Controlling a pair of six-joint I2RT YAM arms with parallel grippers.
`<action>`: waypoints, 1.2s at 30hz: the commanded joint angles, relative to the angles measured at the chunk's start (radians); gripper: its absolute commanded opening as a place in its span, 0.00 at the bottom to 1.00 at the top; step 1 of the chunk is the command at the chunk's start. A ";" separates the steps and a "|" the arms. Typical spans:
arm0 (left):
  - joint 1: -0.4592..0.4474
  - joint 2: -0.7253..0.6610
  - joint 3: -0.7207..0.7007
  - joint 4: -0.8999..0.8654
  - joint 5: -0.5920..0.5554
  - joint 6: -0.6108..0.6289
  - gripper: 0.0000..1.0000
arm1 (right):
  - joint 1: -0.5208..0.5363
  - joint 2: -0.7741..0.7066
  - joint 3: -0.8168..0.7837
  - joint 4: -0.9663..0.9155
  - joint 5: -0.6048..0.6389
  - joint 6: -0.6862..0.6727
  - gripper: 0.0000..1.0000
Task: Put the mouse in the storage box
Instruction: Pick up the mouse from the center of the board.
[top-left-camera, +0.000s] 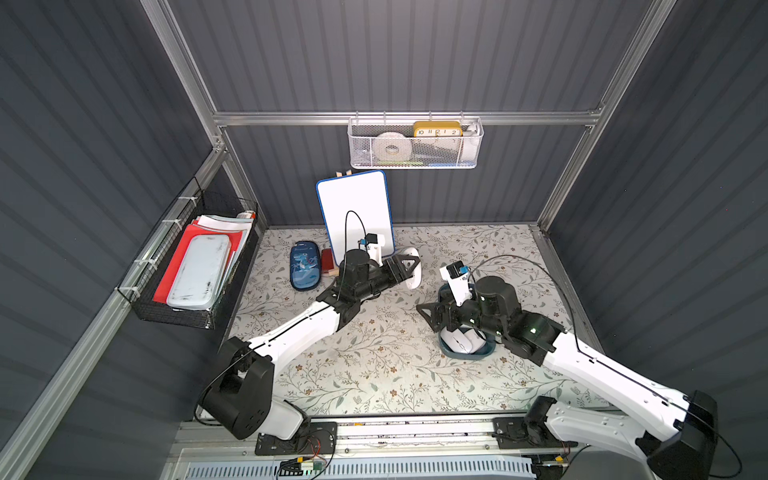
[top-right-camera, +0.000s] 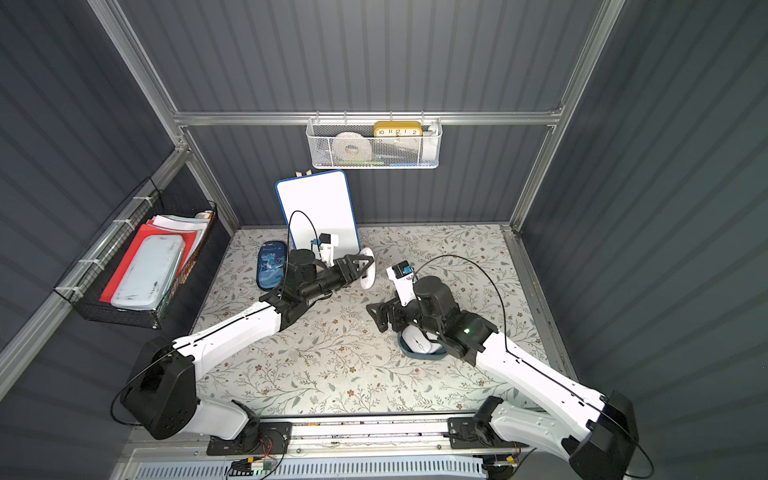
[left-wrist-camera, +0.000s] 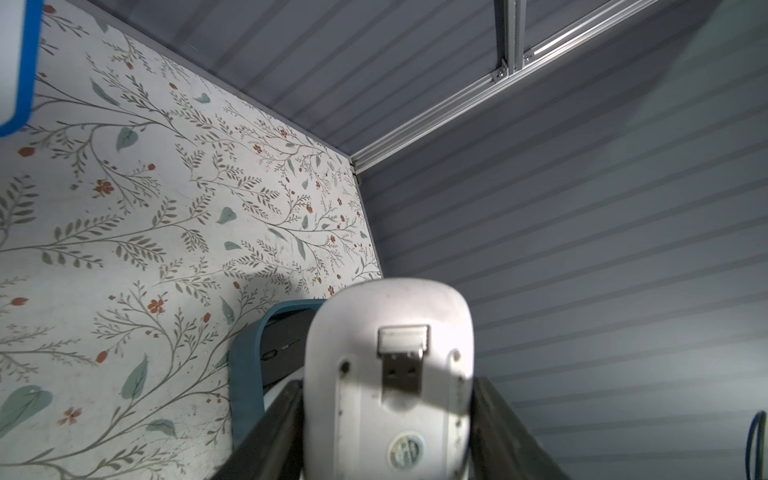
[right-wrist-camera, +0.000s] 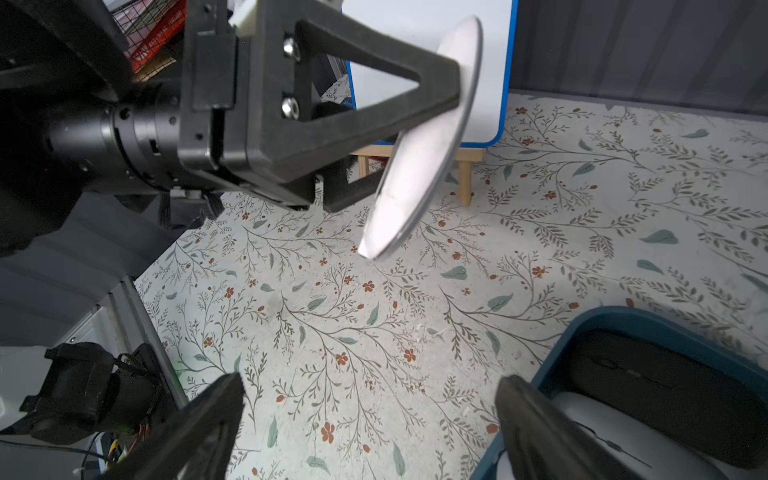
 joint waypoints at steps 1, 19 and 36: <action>-0.017 0.008 0.027 0.026 0.008 0.034 0.38 | 0.000 0.037 0.056 0.025 -0.012 0.057 0.97; -0.046 -0.044 0.013 -0.013 0.023 0.029 0.39 | -0.065 0.260 0.217 0.029 -0.045 0.120 0.64; -0.052 -0.067 -0.002 -0.072 0.036 0.043 0.61 | -0.104 0.294 0.197 0.136 -0.139 0.108 0.15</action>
